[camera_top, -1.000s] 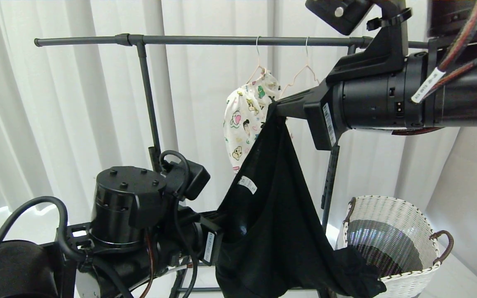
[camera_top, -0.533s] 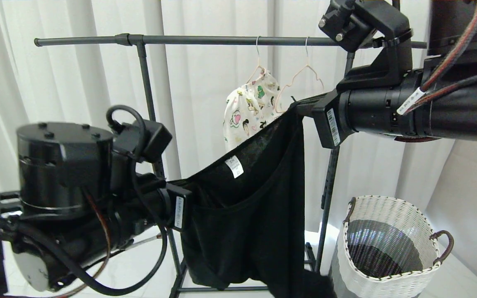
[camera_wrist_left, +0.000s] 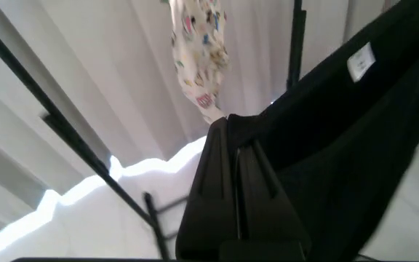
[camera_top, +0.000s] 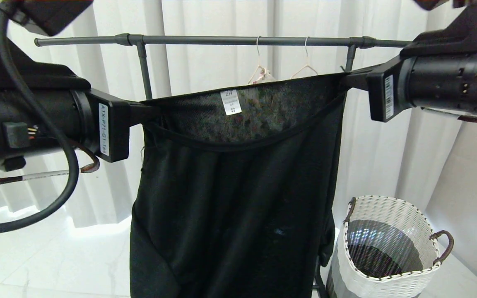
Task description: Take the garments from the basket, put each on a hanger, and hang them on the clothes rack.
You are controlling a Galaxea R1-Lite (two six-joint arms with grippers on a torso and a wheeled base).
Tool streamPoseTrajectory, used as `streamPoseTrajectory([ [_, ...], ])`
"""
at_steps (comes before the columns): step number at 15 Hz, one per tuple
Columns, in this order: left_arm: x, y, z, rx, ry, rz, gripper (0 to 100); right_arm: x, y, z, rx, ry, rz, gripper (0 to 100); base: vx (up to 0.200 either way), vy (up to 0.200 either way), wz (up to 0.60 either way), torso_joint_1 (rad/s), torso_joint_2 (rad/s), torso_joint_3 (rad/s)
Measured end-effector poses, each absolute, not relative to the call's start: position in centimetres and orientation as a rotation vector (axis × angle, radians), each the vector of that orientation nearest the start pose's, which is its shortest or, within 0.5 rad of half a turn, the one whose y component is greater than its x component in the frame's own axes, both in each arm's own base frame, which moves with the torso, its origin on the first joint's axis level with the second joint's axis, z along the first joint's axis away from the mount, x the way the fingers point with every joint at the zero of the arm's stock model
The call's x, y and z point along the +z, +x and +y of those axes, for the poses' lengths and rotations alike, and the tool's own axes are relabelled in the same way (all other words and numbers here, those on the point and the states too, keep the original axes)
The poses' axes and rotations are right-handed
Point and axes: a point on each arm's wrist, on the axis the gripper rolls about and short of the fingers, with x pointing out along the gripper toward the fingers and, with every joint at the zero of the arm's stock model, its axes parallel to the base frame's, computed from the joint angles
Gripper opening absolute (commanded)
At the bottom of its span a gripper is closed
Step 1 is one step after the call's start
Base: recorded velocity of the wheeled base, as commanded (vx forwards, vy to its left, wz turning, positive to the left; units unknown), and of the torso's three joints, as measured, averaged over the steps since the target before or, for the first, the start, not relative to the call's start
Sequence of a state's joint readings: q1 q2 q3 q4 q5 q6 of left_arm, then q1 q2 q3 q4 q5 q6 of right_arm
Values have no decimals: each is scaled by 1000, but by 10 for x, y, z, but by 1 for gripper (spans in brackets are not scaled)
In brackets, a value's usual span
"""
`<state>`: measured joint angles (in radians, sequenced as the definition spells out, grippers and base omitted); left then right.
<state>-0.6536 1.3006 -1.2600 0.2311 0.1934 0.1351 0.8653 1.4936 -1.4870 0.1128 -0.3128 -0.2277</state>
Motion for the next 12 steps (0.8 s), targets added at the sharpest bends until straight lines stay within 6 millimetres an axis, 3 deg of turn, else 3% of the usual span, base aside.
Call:
streamPoseTrajectory([
  [6,343,135,-117,-615,225,148,0,382,147,162,559,-270,-43,0,0,0,0,0,0,0],
  [12,350,146,-115,-567,183,71,0,379,127,139,568,-304,-17,0,0,0,0,0,0,0],
])
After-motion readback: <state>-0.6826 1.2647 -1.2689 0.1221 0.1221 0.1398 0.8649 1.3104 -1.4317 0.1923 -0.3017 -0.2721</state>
